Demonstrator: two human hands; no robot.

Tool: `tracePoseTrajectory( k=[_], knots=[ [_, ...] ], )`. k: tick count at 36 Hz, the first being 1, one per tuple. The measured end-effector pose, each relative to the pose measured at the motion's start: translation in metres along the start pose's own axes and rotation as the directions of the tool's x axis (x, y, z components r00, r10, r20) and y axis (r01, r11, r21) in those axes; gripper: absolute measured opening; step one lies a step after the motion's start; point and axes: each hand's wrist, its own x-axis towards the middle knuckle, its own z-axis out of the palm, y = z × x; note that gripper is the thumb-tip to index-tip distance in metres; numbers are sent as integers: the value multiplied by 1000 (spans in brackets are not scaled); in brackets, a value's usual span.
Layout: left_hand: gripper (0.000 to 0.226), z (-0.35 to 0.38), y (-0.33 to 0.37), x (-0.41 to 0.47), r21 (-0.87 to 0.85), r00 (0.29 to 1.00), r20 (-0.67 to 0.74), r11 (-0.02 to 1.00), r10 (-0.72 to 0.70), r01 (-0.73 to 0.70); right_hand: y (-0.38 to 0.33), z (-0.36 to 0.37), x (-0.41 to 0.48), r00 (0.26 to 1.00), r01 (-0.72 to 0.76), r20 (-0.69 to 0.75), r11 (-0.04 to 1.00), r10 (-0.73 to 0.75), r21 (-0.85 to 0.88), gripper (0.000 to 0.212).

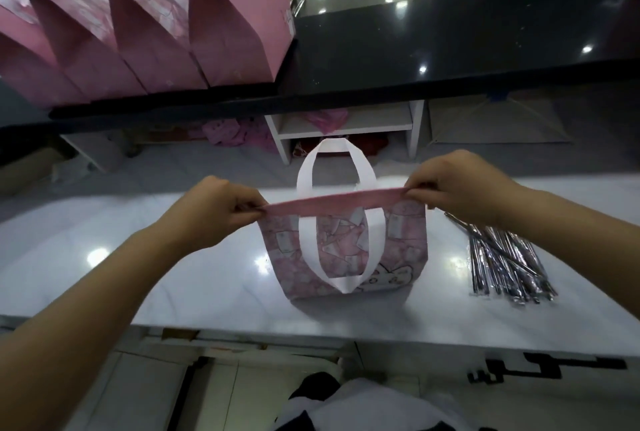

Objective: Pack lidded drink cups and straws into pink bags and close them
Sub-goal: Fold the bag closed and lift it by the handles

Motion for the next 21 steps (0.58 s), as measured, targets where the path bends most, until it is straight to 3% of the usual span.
tracePoseTrajectory(
  k=[4,11,15,18,21],
  knots=[
    [10,3,-10,-13,-41,997,-57,998,-52,50,-3,8,15,997,-55,-47,992,61,115,14],
    [28,15,-4,-59,-322,983,-121,942,-138,93,-23,34,79,980,-134,-120,971,160,197,24],
    [18,36,14,-75,-423,957,-200,900,-212,111,-48,54,121,975,-106,-162,959,152,261,25],
    [31,54,31,-80,-480,928,-284,873,-241,80,-65,67,142,986,-52,-128,931,104,361,25],
    [56,73,41,-81,-476,933,-265,875,-243,92,-76,75,144,994,-8,-93,863,64,506,37]
  ],
)
